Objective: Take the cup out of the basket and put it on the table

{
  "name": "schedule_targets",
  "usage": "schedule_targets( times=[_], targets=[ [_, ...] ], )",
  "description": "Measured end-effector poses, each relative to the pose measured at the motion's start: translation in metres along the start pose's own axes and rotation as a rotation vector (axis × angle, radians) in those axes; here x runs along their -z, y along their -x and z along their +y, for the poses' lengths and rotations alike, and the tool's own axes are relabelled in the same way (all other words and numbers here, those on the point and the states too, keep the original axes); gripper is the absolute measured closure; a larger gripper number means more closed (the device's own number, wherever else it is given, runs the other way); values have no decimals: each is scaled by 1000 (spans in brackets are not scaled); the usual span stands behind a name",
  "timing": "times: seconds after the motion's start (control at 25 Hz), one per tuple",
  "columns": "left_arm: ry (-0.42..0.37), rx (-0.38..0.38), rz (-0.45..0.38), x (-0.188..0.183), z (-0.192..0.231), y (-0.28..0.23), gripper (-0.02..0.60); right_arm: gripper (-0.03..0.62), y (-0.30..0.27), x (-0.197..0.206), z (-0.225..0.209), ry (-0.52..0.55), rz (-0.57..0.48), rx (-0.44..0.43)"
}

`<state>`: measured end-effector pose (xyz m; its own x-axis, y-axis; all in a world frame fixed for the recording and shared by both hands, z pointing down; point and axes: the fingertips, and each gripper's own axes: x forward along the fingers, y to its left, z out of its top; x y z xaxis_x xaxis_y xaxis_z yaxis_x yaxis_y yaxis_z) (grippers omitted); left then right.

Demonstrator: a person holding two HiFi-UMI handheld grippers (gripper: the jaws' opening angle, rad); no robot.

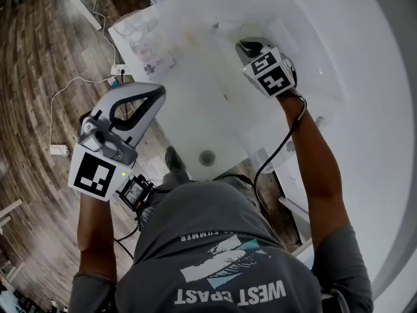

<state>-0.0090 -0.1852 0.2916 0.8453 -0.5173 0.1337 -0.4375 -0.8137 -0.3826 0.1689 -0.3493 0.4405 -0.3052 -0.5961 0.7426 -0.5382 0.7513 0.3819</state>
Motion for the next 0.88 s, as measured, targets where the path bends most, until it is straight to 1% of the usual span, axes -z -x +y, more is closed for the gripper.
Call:
schedule_targets(
  times=[0.24,0.48,0.68,0.88],
  targets=[
    [-15,2,-14,-5,-3,14,572,563,67,-49,16,-5,-121,54],
    [-27,-1,-29,-11,-5,25,572,563,130,-90,49,3,-236,74],
    [-28,0,-38,-14,-5,31,572,563,158,-111,75,13,-283,81],
    [-28,-7,-56,-20,-7,35,572,563,174,-121,97,14,-315,64]
  ],
)
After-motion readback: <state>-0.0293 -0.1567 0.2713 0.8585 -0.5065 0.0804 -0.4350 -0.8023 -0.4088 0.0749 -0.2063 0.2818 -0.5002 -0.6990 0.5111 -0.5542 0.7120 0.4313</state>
